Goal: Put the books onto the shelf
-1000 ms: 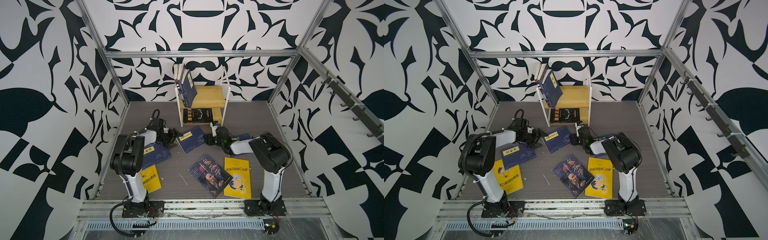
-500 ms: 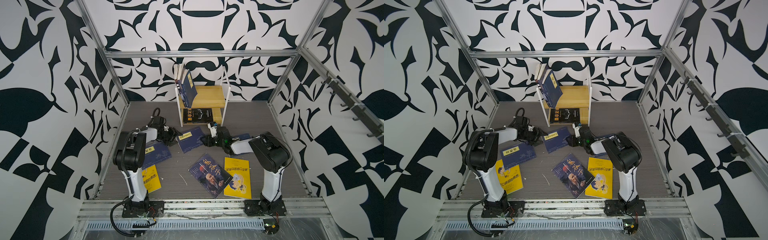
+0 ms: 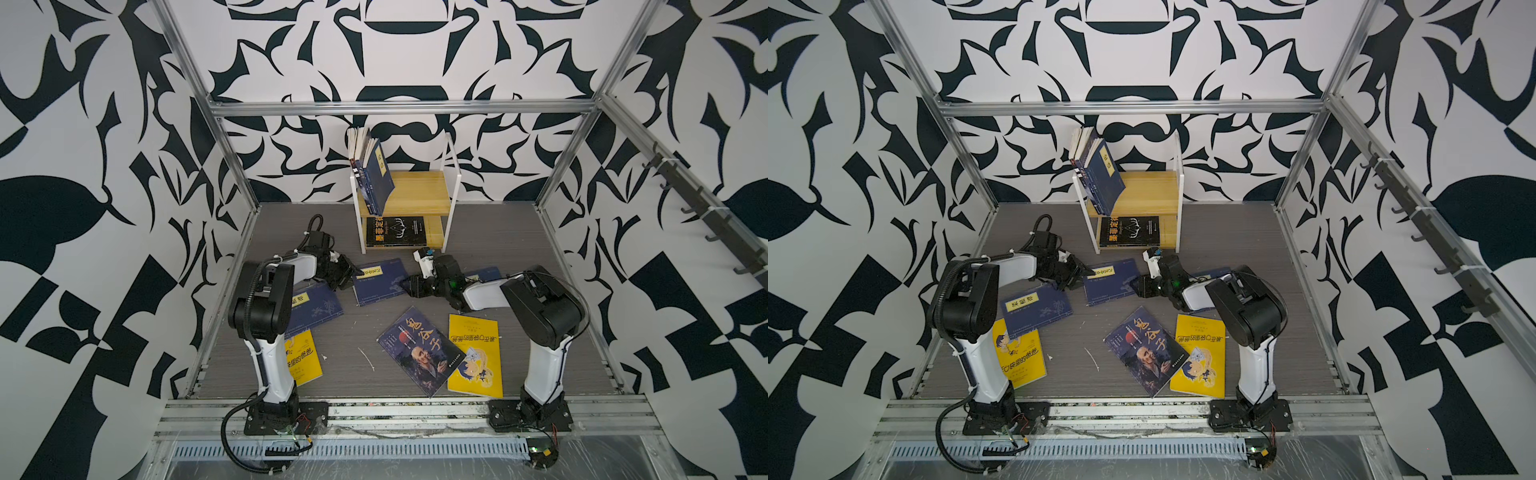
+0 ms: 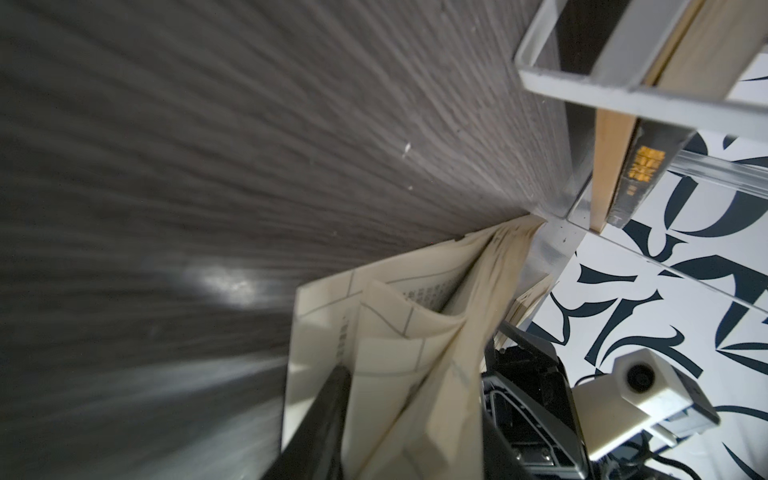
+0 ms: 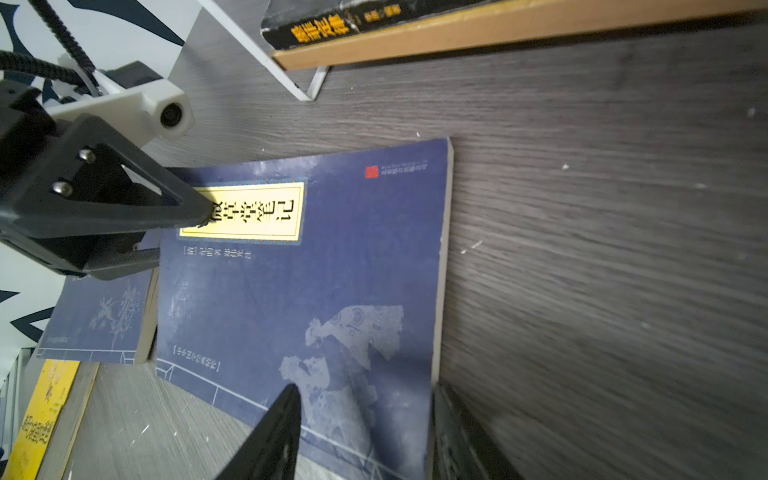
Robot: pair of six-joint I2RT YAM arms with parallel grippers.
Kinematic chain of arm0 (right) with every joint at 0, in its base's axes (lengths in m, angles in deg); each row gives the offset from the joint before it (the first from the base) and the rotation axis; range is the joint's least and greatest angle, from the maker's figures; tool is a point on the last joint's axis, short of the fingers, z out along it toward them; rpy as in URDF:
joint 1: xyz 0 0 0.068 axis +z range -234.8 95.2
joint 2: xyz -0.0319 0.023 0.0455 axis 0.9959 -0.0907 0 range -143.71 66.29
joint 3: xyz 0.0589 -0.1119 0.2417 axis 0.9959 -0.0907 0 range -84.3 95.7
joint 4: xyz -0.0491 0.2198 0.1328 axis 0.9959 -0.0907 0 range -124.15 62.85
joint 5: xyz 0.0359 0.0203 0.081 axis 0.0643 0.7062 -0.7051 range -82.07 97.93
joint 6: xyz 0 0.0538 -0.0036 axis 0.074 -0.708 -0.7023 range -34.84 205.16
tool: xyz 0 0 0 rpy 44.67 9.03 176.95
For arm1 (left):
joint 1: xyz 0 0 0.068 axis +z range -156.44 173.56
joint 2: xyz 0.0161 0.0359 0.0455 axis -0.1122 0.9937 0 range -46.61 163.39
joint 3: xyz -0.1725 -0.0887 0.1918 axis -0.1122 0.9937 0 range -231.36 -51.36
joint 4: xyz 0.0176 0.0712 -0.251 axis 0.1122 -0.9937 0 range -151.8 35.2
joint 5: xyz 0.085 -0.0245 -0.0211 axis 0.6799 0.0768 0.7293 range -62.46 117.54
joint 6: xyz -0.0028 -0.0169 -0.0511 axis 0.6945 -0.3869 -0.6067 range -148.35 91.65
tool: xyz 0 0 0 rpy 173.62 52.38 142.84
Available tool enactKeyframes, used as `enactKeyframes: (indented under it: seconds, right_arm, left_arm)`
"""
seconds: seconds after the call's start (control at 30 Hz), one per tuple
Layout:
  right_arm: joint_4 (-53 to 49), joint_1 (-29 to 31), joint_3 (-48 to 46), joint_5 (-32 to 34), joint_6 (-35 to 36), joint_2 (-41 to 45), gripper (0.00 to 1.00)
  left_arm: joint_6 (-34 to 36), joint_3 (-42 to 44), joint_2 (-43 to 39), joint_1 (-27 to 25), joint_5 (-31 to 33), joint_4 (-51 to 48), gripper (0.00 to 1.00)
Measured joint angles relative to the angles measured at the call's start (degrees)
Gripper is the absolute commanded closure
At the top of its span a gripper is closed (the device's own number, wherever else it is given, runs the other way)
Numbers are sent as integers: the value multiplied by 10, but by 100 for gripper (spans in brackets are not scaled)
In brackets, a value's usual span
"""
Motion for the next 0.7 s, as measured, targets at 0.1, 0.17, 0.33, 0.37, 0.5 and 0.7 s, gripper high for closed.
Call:
enactKeyframes:
  seconds: [0.1,0.17,0.33,0.37,0.5,0.7]
  right_arm:
    - [-2,0,0,0,2,0,46]
    - [-10,0,0,1,8,5,43]
    - [-69,2,-1,16,51,43,40]
    - [-79,3,-3,22,64,56,40]
    - [-112,17,-21,55,121,115,36]
    - [-162,61,-33,127,237,196,33]
  left_arm:
    - [4,-7,0,-1,0,-7,78]
    - [8,-12,0,-2,-2,-10,88]
    - [9,-12,-4,-11,-9,-21,96]
    - [9,-12,-7,-12,-10,-24,97]
    - [7,-12,-24,-17,-21,-31,100]
    - [5,-12,-39,-20,-30,-31,100]
